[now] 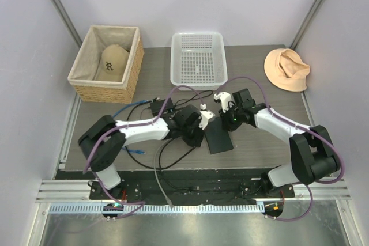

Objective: Pull the plug from the switch port

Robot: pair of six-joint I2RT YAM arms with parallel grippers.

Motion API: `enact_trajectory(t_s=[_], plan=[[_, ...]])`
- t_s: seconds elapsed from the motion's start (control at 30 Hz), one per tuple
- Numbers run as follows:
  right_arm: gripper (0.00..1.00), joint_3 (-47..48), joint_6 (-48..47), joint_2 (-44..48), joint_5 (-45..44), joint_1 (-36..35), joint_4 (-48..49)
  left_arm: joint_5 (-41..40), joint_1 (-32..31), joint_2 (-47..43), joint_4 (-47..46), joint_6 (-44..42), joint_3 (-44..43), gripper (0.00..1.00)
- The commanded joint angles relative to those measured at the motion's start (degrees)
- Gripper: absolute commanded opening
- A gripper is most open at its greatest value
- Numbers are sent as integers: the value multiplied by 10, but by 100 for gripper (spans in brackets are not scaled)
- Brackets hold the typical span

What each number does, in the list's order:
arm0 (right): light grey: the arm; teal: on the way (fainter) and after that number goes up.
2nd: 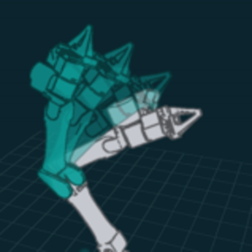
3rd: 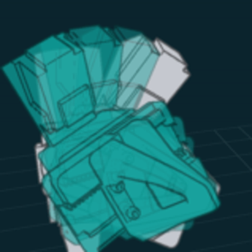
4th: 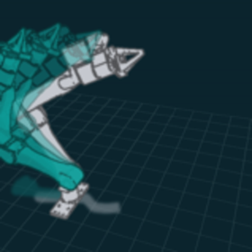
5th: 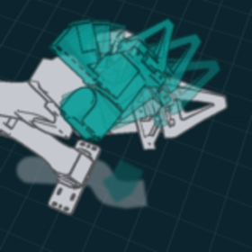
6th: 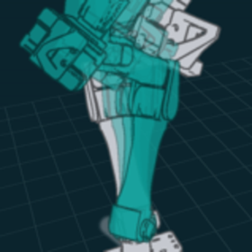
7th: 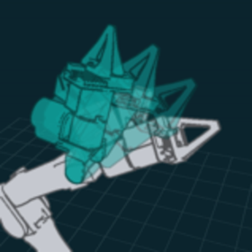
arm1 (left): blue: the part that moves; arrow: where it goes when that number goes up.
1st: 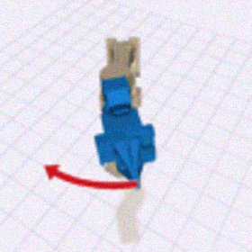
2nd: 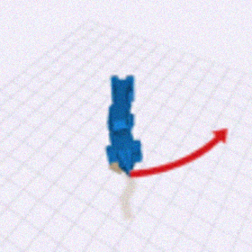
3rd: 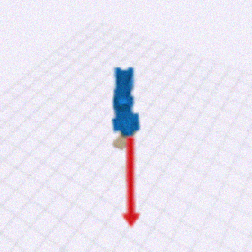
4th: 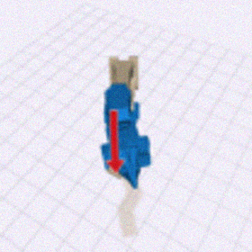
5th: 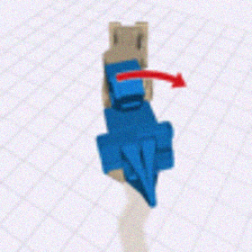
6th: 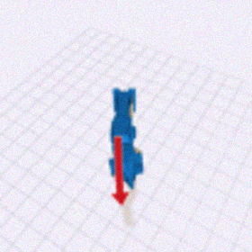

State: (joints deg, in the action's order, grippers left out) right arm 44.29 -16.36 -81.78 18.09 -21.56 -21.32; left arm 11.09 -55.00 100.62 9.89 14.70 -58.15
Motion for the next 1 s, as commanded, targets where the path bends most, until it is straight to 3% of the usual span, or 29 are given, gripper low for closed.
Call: enact_trajectory(t_s=[0.0, 0.17, 0.23, 0.27, 0.4, 0.5, 0.63, 0.73, 0.8, 0.97], plan=[[11, -11, -7, 9, -13, 6, -26, 116, 61, -123, 119, -90, 6, 3], [11, -11, -10, 9, -17, 11, -28, 223, 242, -184, 298, -290, -42, 0], [11, -14, -14, 13, -20, 12, -28, 220, 289, -192, 349, -360, -70, 0], [11, -15, -14, 14, -21, 14, -28, 216, 297, -191, 409, -455, -97, 0], [11, -17, -14, 18, -20, 25, -27, 114, 307, -171, 468, -559, -102, 3], [11, -17, -11, 19, -18, 31, -26, 103, 310, -141, 462, -542, -81, 11], [11, -15, -12, 17, -17, 32, -27, 129, 309, -106, 413, -465, -43, 39], [11, -12, -17, 14, -17, 32, -31, 140, 310, -95, 379, -398, -59, 51], [11, -12, -20, 16, -18, 32, -33, 147, 310, -103, 374, -360, -88, 54], [13, -23, -21, 32, -22, 33, -28, 272, 305, -96, 353, -247, -211, 60]])
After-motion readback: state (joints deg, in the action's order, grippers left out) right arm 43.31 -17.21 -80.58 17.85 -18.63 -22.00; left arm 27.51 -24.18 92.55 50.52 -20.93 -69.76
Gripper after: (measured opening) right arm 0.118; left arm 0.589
